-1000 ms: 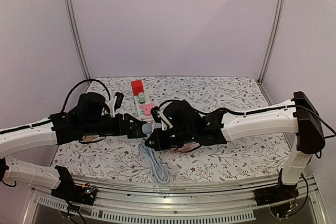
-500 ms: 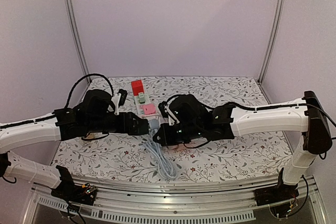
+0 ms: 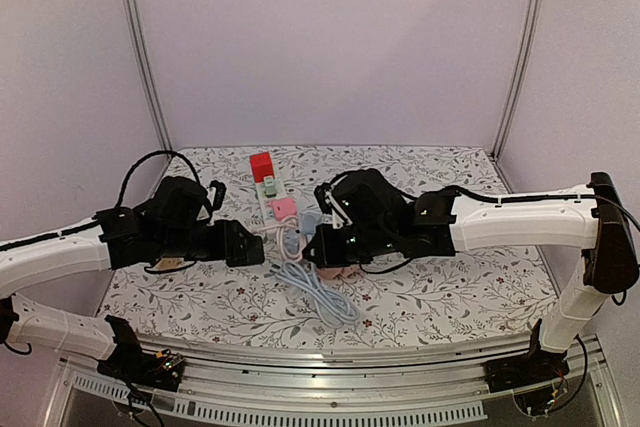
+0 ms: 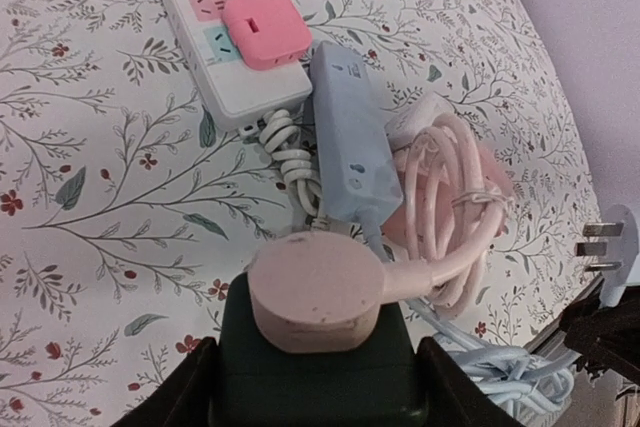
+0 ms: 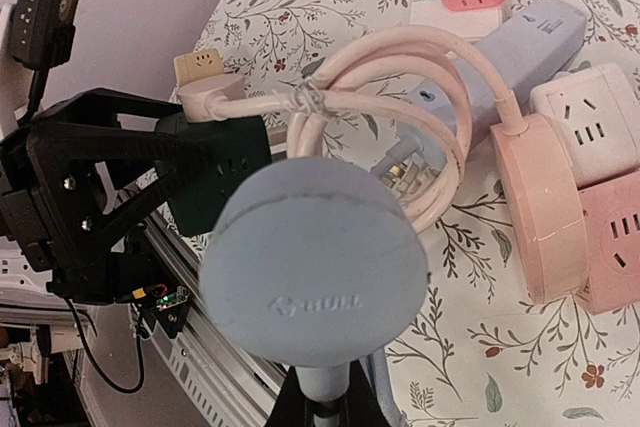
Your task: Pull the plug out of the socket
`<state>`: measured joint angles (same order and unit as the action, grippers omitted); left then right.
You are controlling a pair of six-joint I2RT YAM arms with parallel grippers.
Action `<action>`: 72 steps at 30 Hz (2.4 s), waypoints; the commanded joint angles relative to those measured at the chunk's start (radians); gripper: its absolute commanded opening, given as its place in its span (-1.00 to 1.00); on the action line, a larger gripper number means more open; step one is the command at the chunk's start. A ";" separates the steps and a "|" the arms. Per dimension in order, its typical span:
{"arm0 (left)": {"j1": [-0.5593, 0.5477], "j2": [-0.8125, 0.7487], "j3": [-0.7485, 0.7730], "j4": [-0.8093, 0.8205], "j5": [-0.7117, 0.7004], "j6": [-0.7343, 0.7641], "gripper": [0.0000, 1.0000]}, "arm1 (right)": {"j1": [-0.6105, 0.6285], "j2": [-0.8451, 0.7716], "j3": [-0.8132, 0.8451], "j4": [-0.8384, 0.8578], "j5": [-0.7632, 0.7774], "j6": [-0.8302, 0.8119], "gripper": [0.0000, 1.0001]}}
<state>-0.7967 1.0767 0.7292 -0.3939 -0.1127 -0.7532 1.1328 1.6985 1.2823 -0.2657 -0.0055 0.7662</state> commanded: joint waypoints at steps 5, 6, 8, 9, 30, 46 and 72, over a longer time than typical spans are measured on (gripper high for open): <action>0.078 -0.024 0.015 0.052 0.105 -0.089 -0.85 | -0.003 -0.060 -0.011 0.013 0.018 -0.020 -1.00; 0.087 -0.020 0.026 0.059 0.124 -0.092 -0.84 | -0.002 -0.072 -0.022 0.012 0.018 -0.026 -1.00; 0.103 -0.009 0.055 0.074 0.155 -0.093 -0.84 | -0.002 -0.100 -0.048 0.006 0.021 -0.031 -1.00; 0.110 -0.002 0.071 0.084 0.171 -0.097 -0.84 | -0.002 -0.116 -0.061 0.001 0.028 -0.033 -1.00; 0.185 0.197 0.224 0.198 0.288 -0.091 -0.84 | -0.003 -0.364 -0.033 -0.001 -0.101 -0.150 -1.00; 0.190 0.269 0.250 0.187 0.255 -0.065 -0.84 | -0.003 -0.532 -0.038 0.009 -0.047 -0.190 -1.00; 0.240 0.062 0.081 0.266 0.405 0.032 -0.84 | -0.295 -0.623 0.035 -0.601 0.580 -0.220 -1.00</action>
<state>-0.5690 1.1931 0.8448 -0.2371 0.2226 -0.7498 0.9440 1.0748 1.3216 -0.7979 0.5133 0.5198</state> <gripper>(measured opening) 0.587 0.041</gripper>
